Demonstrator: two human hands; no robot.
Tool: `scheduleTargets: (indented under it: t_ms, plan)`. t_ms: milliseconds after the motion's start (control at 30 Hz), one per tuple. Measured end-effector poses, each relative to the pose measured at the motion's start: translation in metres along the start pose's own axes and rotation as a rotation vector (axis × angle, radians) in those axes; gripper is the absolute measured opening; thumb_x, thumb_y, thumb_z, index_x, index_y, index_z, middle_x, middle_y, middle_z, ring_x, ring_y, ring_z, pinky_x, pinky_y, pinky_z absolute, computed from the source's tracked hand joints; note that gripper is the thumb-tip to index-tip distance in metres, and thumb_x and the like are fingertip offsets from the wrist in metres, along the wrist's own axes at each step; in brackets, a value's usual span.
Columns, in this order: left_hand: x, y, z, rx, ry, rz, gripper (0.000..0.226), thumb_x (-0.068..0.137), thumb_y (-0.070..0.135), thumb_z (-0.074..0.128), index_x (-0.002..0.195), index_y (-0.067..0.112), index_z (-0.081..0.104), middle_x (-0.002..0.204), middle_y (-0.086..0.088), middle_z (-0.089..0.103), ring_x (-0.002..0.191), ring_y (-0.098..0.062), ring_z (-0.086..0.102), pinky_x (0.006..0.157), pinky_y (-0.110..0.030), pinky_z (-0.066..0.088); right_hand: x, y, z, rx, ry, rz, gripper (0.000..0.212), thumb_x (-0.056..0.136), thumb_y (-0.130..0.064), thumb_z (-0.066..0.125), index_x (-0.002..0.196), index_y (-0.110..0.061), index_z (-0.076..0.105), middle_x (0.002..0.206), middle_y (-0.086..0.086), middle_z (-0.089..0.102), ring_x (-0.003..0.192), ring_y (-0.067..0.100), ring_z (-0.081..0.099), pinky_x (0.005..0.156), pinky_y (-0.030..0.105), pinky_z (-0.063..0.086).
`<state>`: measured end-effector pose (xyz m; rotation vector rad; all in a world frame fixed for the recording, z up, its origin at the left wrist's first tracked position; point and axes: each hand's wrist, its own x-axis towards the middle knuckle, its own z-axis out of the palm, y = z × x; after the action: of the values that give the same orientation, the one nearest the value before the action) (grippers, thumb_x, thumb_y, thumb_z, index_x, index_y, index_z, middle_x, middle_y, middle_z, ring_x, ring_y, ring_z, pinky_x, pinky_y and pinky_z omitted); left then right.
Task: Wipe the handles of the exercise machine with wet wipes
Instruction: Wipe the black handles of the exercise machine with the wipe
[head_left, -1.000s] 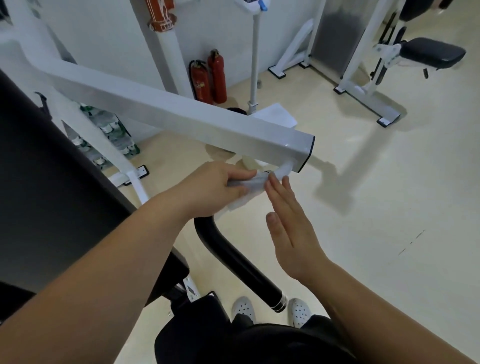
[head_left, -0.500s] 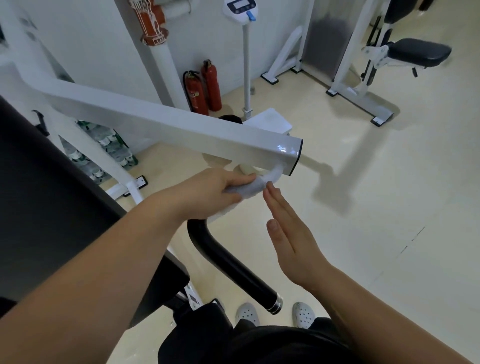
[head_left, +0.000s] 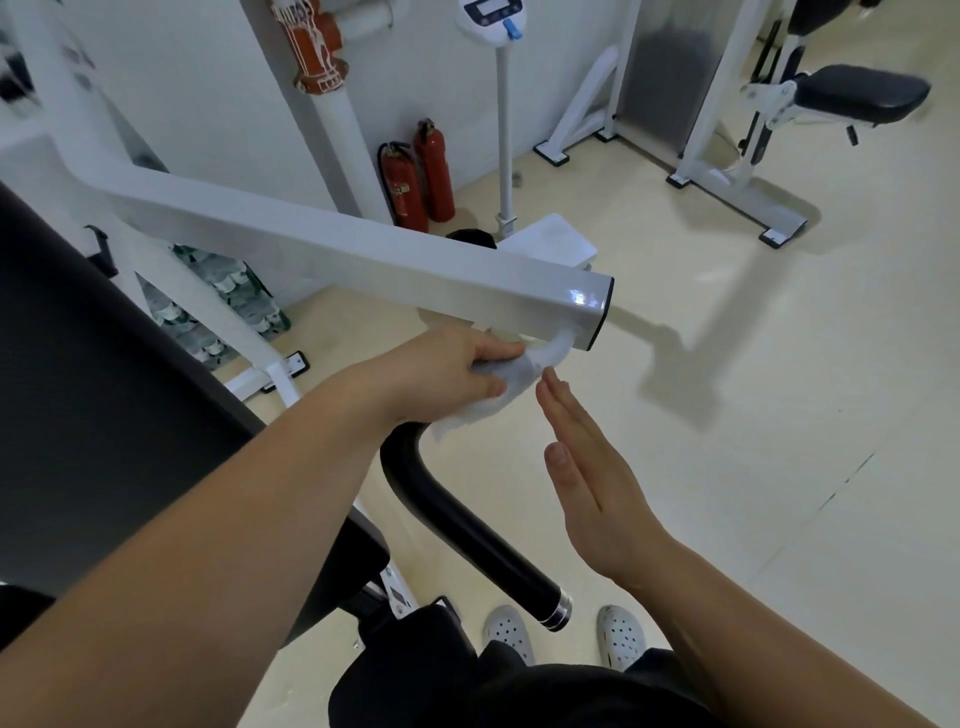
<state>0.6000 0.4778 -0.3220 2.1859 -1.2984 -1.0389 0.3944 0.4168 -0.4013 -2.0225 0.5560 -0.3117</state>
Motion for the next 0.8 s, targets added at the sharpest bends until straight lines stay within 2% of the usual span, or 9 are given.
scheduleTargets:
  t_ms: [67, 133, 233, 300, 367, 500, 600, 700, 800]
  plan:
    - [0.008, 0.005, 0.000, 0.071, -0.020, 0.012, 0.039, 0.092, 0.023, 0.060, 0.129, 0.032, 0.066, 0.118, 0.000, 0.070, 0.111, -0.018, 0.063, 0.102, -0.039, 0.049, -0.002, 0.000, 0.001, 0.001, -0.003, 0.002, 0.065, 0.099, -0.058, 0.018, 0.158, -0.030, 0.018, 0.165, -0.023, 0.010, 0.149, -0.009, 0.004, 0.116, 0.007, 0.007]
    - [0.007, 0.005, 0.000, 0.102, -0.019, 0.017, 0.038, 0.093, 0.025, 0.058, 0.130, 0.029, 0.065, 0.114, -0.001, 0.070, 0.108, -0.020, 0.063, 0.099, -0.037, 0.050, -0.004, -0.001, 0.002, -0.009, -0.014, 0.005, 0.065, 0.099, -0.059, 0.017, 0.157, -0.031, 0.017, 0.165, -0.023, 0.009, 0.150, -0.008, 0.004, 0.116, 0.007, 0.007]
    - [-0.003, 0.000, -0.002, 0.116, -0.043, 0.029, 0.044, 0.097, 0.021, 0.054, 0.139, 0.033, 0.057, 0.130, 0.003, 0.064, 0.116, -0.017, 0.058, 0.097, -0.028, 0.045, -0.004, -0.005, 0.006, 0.006, -0.026, 0.016, 0.066, 0.098, -0.060, 0.018, 0.157, -0.032, 0.017, 0.165, -0.023, 0.010, 0.149, -0.009, 0.005, 0.117, 0.009, 0.007]
    - [-0.015, -0.008, -0.005, 0.070, -0.065, 0.019, 0.054, 0.098, 0.016, 0.054, 0.147, 0.038, 0.046, 0.146, 0.013, 0.052, 0.130, -0.008, 0.048, 0.102, -0.021, 0.035, -0.004, -0.009, 0.010, 0.037, -0.036, 0.025, 0.066, 0.097, -0.059, 0.019, 0.157, -0.031, 0.018, 0.165, -0.022, 0.011, 0.149, -0.010, 0.006, 0.120, 0.013, 0.009]
    - [-0.028, -0.021, -0.006, -0.022, -0.043, 0.008, 0.057, 0.099, 0.011, 0.055, 0.148, 0.038, 0.044, 0.153, 0.016, 0.043, 0.138, -0.003, 0.039, 0.109, -0.019, 0.027, -0.005, -0.011, 0.014, 0.061, -0.032, 0.016, 0.065, 0.098, -0.058, 0.021, 0.157, -0.031, 0.019, 0.165, -0.021, 0.012, 0.149, -0.009, 0.007, 0.122, 0.019, 0.011]
    - [-0.053, -0.037, 0.012, -0.250, 0.143, -0.001, 0.054, 0.099, 0.003, 0.052, 0.145, 0.032, 0.051, 0.146, 0.018, 0.049, 0.132, 0.002, 0.044, 0.100, -0.008, 0.030, -0.006, -0.014, 0.019, 0.066, -0.056, -0.012, 0.067, 0.098, -0.061, 0.020, 0.157, -0.030, 0.019, 0.165, -0.021, 0.013, 0.150, -0.006, 0.008, 0.123, 0.028, 0.013]
    - [-0.064, -0.040, 0.032, -0.321, 0.305, 0.006, 0.052, 0.100, 0.000, 0.049, 0.143, 0.030, 0.053, 0.145, 0.018, 0.050, 0.131, 0.004, 0.043, 0.104, -0.006, 0.031, -0.007, -0.017, 0.019, 0.070, -0.109, -0.039, 0.065, 0.099, -0.058, 0.021, 0.157, -0.029, 0.019, 0.165, -0.023, 0.012, 0.150, -0.007, 0.008, 0.123, 0.026, 0.014]
    - [-0.072, -0.043, 0.053, -0.310, 0.505, 0.007, 0.051, 0.100, 0.001, 0.049, 0.145, 0.026, 0.052, 0.150, 0.011, 0.048, 0.137, -0.003, 0.042, 0.114, -0.015, 0.031, -0.008, -0.018, 0.019, 0.077, -0.152, -0.065, 0.066, 0.098, -0.058, 0.021, 0.157, -0.029, 0.020, 0.164, -0.024, 0.012, 0.149, -0.009, 0.007, 0.123, 0.020, 0.013]
    - [-0.077, -0.040, 0.076, -0.254, 0.686, -0.027, 0.050, 0.101, 0.003, 0.047, 0.147, 0.023, 0.050, 0.152, 0.007, 0.046, 0.141, -0.006, 0.039, 0.120, -0.029, 0.029, -0.011, -0.014, 0.016, 0.097, -0.203, -0.079, 0.066, 0.098, -0.058, 0.021, 0.157, -0.029, 0.020, 0.164, -0.023, 0.013, 0.149, -0.008, 0.008, 0.124, 0.027, 0.015]
